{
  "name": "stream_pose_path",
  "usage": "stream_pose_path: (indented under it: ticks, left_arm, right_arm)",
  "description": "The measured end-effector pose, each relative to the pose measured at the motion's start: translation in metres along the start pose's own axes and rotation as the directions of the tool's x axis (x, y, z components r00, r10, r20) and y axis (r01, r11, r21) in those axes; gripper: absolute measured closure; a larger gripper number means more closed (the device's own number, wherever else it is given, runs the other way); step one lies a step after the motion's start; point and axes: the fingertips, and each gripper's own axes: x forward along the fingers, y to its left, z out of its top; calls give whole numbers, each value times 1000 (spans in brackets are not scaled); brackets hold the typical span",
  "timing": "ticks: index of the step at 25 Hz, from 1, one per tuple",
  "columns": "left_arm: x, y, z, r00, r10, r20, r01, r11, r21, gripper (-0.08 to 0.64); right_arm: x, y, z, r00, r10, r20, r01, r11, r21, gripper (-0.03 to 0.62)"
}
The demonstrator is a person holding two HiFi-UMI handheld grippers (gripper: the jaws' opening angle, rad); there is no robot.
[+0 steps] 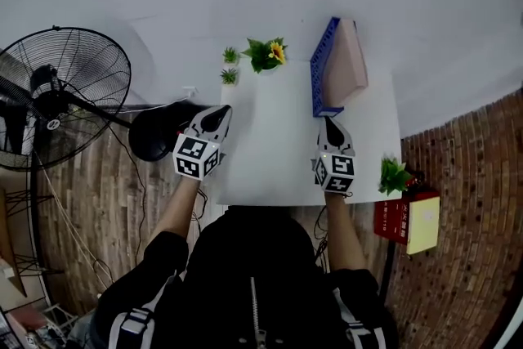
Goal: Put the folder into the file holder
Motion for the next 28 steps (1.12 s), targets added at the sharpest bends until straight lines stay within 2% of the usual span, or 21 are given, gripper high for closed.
stream_pose_path:
  ticks: [7, 28]
  left_arm:
    - [-1, 2, 5, 1000, -9, 10, 9, 1000, 9, 535]
    - [1, 3, 1, 999, -31, -12, 31, 1000, 4, 535]
  right_arm:
    - [-12, 13, 33, 996, 18, 83, -19, 1000, 17, 583]
    - [-16, 3, 29, 996, -5, 86, 1, 999, 42, 583]
